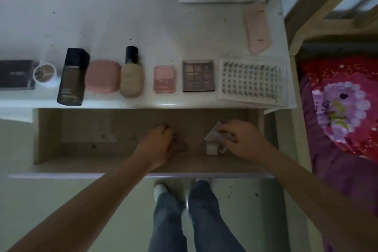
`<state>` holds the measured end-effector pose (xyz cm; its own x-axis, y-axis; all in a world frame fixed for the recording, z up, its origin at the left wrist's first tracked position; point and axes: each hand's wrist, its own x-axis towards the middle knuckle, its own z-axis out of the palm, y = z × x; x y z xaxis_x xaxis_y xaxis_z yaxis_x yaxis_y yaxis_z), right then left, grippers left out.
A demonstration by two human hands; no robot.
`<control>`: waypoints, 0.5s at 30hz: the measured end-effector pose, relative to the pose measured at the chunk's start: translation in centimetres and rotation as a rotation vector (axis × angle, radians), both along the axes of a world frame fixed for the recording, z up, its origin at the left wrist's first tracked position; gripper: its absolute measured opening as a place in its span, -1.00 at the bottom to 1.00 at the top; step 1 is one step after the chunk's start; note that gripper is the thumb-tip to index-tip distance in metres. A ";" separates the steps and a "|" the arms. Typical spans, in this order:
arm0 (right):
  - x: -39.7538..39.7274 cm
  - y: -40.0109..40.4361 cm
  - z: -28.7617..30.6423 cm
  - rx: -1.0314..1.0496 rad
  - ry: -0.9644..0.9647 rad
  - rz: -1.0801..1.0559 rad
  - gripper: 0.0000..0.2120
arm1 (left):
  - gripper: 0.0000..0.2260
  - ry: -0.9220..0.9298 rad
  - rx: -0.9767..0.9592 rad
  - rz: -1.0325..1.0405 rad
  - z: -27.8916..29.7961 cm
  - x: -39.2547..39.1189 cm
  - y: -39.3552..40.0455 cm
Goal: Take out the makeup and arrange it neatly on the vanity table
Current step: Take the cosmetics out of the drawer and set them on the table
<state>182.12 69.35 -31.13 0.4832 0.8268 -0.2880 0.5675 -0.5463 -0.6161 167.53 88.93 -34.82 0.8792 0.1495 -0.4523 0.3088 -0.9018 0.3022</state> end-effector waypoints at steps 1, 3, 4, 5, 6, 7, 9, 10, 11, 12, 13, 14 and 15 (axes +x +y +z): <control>-0.9 -0.3 -1.9 -0.167 0.026 -0.053 -0.63 | -0.60 0.088 -0.036 0.096 -1.2 -0.4 0.1; -1.3 -0.4 -4.8 -0.359 0.011 -0.198 -0.48 | -0.53 0.118 -0.070 0.164 -3.2 -0.3 0.0; -1.3 -0.2 -5.8 -0.391 -0.005 -0.260 -0.46 | -0.52 0.105 -0.087 0.178 -3.8 0.0 -0.2; -1.3 0.0 -6.7 -0.411 -0.008 -0.309 -0.45 | -0.52 0.102 -0.106 0.193 -4.3 0.3 -0.6; -1.3 0.2 -7.6 -0.421 -0.008 -0.338 -0.46 | -0.54 0.107 -0.115 0.206 -4.8 0.5 -0.9; -1.5 0.4 -8.1 -0.442 -0.014 -0.351 -0.46 | -0.57 0.112 -0.097 0.217 -5.2 0.8 -1.3; -1.7 0.6 -8.9 -0.485 -0.006 -0.371 -0.49 | -0.66 0.118 -0.015 0.218 -5.5 1.1 -1.8; -1.7 0.6 -9.1 -0.490 0.031 -0.390 -0.53 | -0.69 0.122 0.015 0.211 -5.5 1.2 -1.8; -1.7 0.6 -9.2 -0.491 0.077 -0.403 -0.59 | -0.72 0.128 0.032 0.194 -5.4 1.4 -1.8; -1.7 0.6 -9.2 -0.495 0.111 -0.392 -0.67 | -0.74 0.138 0.036 0.174 -5.3 1.4 -1.8; -1.8 0.7 -9.1 -0.502 0.142 -0.367 -0.71 | -0.75 0.148 0.025 0.154 -5.2 1.4 -1.7; -1.9 0.7 -9.1 -0.498 0.160 -0.350 -0.73 | -0.76 0.154 0.004 0.138 -5.0 1.3 -1.6; -2.0 1.0 -8.9 -0.480 0.162 -0.344 -0.73 | -0.76 0.156 -0.025 0.123 -4.9 1.1 -1.5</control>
<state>180.12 70.37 -40.06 0.6186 0.3904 -0.6818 0.2287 -0.9197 -0.3191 168.64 87.43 -39.73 0.7738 0.2391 -0.5866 0.4615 -0.8472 0.2633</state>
